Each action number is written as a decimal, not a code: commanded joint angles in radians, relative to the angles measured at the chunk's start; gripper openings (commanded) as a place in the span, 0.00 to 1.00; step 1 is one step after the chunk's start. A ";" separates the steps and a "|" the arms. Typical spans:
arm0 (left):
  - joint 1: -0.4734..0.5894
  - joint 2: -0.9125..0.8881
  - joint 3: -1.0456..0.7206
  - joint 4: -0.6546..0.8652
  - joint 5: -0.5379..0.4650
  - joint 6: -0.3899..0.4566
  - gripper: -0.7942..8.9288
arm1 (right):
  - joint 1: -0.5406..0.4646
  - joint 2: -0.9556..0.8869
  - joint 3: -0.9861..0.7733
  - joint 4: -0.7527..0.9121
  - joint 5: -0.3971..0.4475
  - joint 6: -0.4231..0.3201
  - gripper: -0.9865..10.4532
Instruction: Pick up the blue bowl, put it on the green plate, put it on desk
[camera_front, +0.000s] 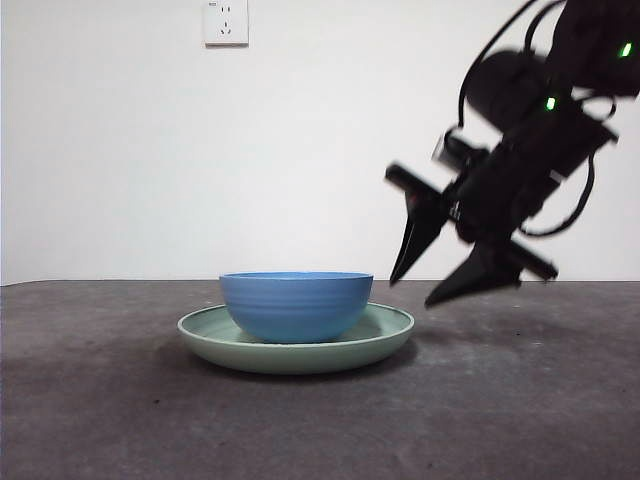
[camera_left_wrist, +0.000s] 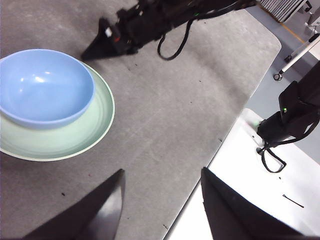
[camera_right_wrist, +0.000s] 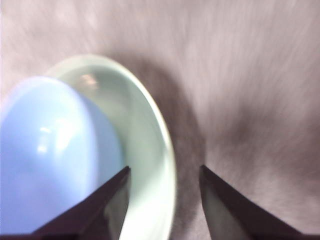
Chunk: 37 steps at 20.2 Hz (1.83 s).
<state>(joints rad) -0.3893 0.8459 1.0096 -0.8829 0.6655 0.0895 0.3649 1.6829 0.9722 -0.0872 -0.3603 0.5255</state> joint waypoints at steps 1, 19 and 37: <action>-0.004 0.007 0.008 0.008 0.010 0.015 0.33 | -0.006 -0.072 0.018 -0.043 0.026 -0.061 0.28; -0.004 0.007 0.008 0.008 0.010 0.015 0.33 | 0.007 -0.710 0.018 -0.715 -0.177 -0.441 0.28; -0.004 0.007 0.008 0.008 0.010 0.014 0.33 | 0.007 -0.815 0.018 -0.828 -0.242 -0.486 0.28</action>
<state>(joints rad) -0.3893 0.8459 1.0096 -0.8829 0.6655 0.0917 0.3660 0.8597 0.9722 -0.9173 -0.5995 0.0551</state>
